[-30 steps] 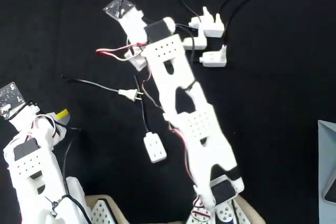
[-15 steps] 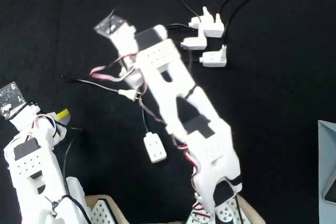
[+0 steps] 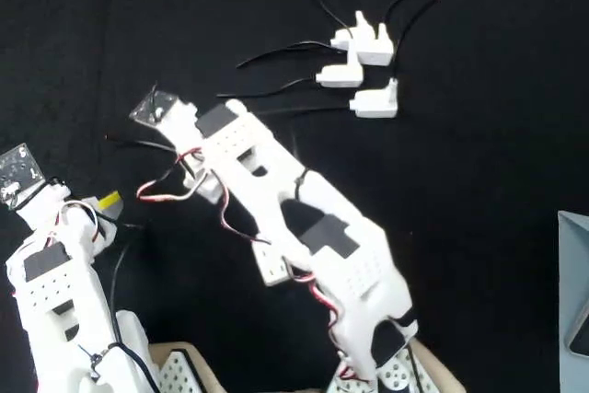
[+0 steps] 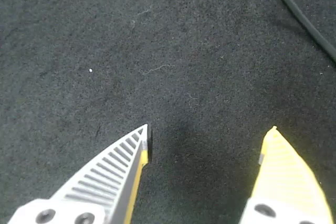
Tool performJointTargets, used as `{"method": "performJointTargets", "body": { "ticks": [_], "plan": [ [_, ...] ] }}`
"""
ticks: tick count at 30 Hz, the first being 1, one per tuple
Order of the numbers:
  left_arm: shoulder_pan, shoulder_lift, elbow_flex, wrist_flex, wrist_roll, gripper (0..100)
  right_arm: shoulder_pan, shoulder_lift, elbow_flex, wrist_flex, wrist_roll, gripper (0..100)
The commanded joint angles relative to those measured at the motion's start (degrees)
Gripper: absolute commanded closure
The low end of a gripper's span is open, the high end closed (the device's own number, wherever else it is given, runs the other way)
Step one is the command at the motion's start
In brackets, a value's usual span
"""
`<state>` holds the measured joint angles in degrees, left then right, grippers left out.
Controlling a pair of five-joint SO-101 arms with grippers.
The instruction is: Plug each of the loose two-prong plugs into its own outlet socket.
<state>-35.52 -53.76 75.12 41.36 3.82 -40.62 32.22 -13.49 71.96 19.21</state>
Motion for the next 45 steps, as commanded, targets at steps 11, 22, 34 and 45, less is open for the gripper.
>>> {"method": "performJointTargets", "body": {
  "ticks": [11,22,34,45],
  "plan": [
    [0.6,-0.8,-3.5,-1.3,-0.2,67,-1.8,-6.1,5.8,-7.8,0.1,88.1],
    [0.6,-0.8,-3.5,-1.3,-0.2,67,-1.5,-13.8,20.7,-18.9,0.4,84.9],
    [0.6,-0.8,-3.5,-1.3,-0.2,67,1.9,-13.9,20.7,-23.6,0.4,84.9],
    [0.6,-0.8,-3.5,-1.3,-0.3,67,5.0,-13.7,20.9,-25.7,3.3,84.9]
  ]
}}
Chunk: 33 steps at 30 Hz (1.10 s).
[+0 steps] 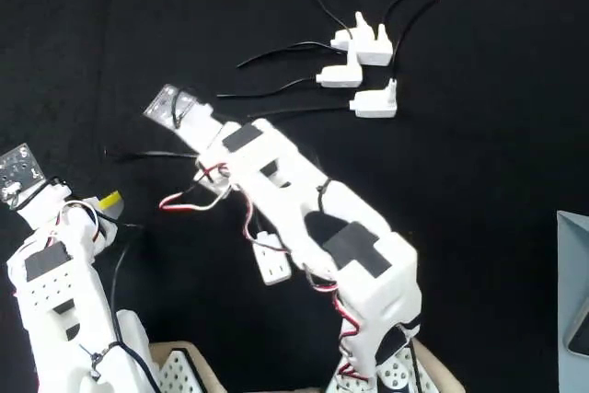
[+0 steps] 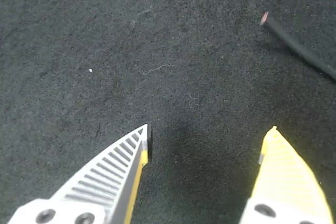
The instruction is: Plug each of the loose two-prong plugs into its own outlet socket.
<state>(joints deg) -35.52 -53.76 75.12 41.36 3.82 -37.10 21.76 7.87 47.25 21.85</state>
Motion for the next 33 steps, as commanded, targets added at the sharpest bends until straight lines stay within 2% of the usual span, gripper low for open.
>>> {"method": "performJointTargets", "body": {
  "ticks": [1,11,20,33],
  "plan": [
    [0.6,-0.8,-3.5,-1.3,-0.3,67,1.5,-3.2,-0.5,-1.0,0.6,84.9],
    [0.6,-0.9,-3.5,-1.3,-0.3,67,1.4,-2.8,-2.5,-0.5,0.7,84.9],
    [0.6,-0.9,-3.5,-1.3,-0.3,67,2.6,2.7,-2.9,-5.0,9.9,84.9],
    [0.6,-0.9,-3.5,-1.3,-0.3,67,5.4,8.3,-6.5,-3.7,10.5,85.1]
  ]
}}
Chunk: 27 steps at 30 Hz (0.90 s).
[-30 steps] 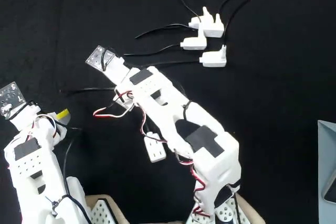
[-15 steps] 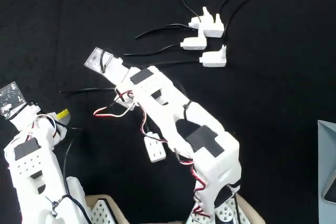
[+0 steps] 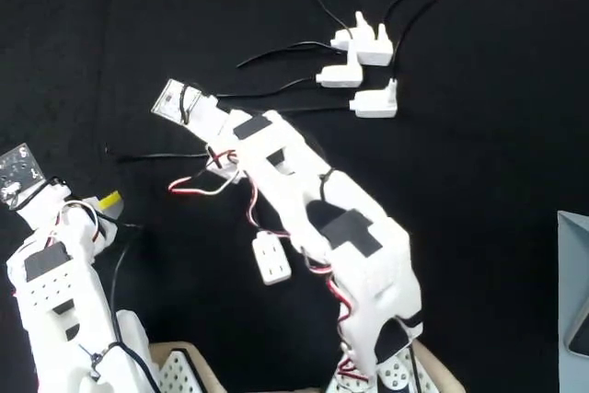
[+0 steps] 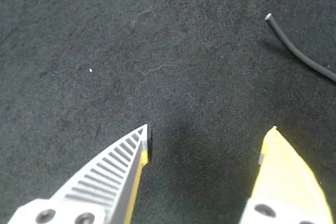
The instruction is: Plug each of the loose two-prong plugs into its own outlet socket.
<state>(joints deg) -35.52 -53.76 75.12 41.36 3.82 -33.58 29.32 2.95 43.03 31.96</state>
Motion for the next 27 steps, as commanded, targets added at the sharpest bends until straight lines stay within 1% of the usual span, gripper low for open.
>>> {"method": "performJointTargets", "body": {
  "ticks": [1,5,10,12,15,19,22,27],
  "plan": [
    [0.6,-0.9,-3.5,-1.3,-0.3,67,2.2,1.2,-2.2,0.5,0.4,86.4],
    [0.6,-0.9,-3.5,-1.3,-0.3,67,3.4,1.6,-3.3,0.6,0.4,98.0],
    [0.6,-0.9,-3.5,-1.3,-0.3,67,3.4,1.6,-3.0,0.6,0.4,98.7],
    [0.6,-0.9,-3.5,-1.3,-0.3,67,3.5,1.3,-3.4,2.3,0.4,98.7],
    [0.6,-0.8,-3.5,-1.3,-0.3,67,3.4,-0.8,-6.8,9.1,-0.1,98.7],
    [0.6,-0.8,-3.5,-1.3,-0.3,67,3.8,-6.3,-12.4,20.2,-5.4,98.7],
    [0.6,-0.8,-3.5,-1.3,-0.3,67,4.0,-9.7,-15.5,28.7,-7.2,98.7],
    [0.6,-0.8,-3.5,-1.3,-0.3,67,5.6,-13.8,-16.3,37.9,-9.1,98.7]
  ]
}}
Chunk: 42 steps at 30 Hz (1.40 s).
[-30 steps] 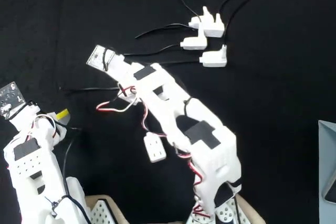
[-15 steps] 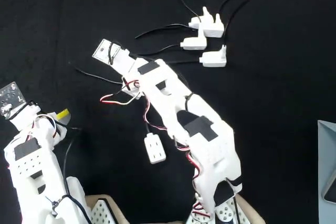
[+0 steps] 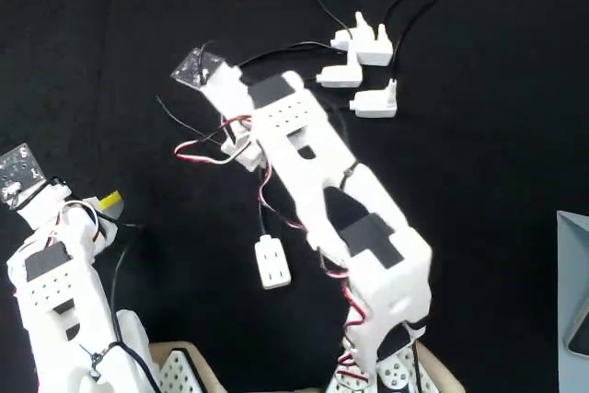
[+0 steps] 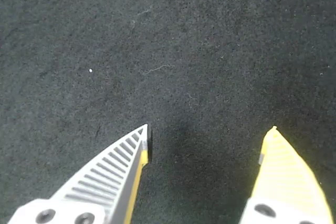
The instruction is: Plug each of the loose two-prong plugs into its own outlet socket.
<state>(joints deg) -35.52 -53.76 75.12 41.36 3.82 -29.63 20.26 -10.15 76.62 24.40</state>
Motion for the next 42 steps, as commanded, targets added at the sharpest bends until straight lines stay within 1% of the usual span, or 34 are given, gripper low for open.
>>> {"method": "performJointTargets", "body": {
  "ticks": [1,4,7,10,13,16,19,24,32,36,42],
  "plan": [
    [0.6,-0.8,-3.5,-1.3,-0.3,67,2.5,-5.3,-3.2,6.0,-1.8,98.7],
    [0.6,-0.8,-3.5,-1.3,-0.3,67,5.3,-6.2,-3.2,11.0,-2.5,98.7],
    [0.6,-0.8,-3.5,-1.3,-0.3,67,9.8,-6.0,-2.4,13.5,-2.5,98.7],
    [0.6,-0.8,-3.5,-1.3,-0.3,67,13.9,-6.0,3.4,9.7,-1.6,98.7],
    [0.6,-0.8,-3.5,-1.3,-0.3,67,17.1,-6.5,10.9,2.8,2.9,98.7],
    [0.6,-0.8,-3.5,-1.3,-0.3,67,19.2,-6.5,15.5,-1.6,4.1,96.7],
    [0.6,-0.8,-3.5,-1.3,-0.3,67,20.2,-6.5,18.2,-1.8,4.1,89.4],
    [0.6,-0.7,-3.5,-1.3,-0.3,67,20.7,-6.5,20.1,-2.2,7.9,93.0],
    [0.6,-0.6,-3.5,-1.3,-0.3,67,21.5,-6.5,20.2,-1.5,7.7,92.5],
    [0.6,-0.6,-3.5,-1.3,-0.3,67,21.0,-6.5,17.4,3.0,7.6,85.9],
    [0.6,-0.6,-3.5,-1.3,-0.3,67,21.0,-6.5,12.7,9.3,7.6,85.5]
  ]
}}
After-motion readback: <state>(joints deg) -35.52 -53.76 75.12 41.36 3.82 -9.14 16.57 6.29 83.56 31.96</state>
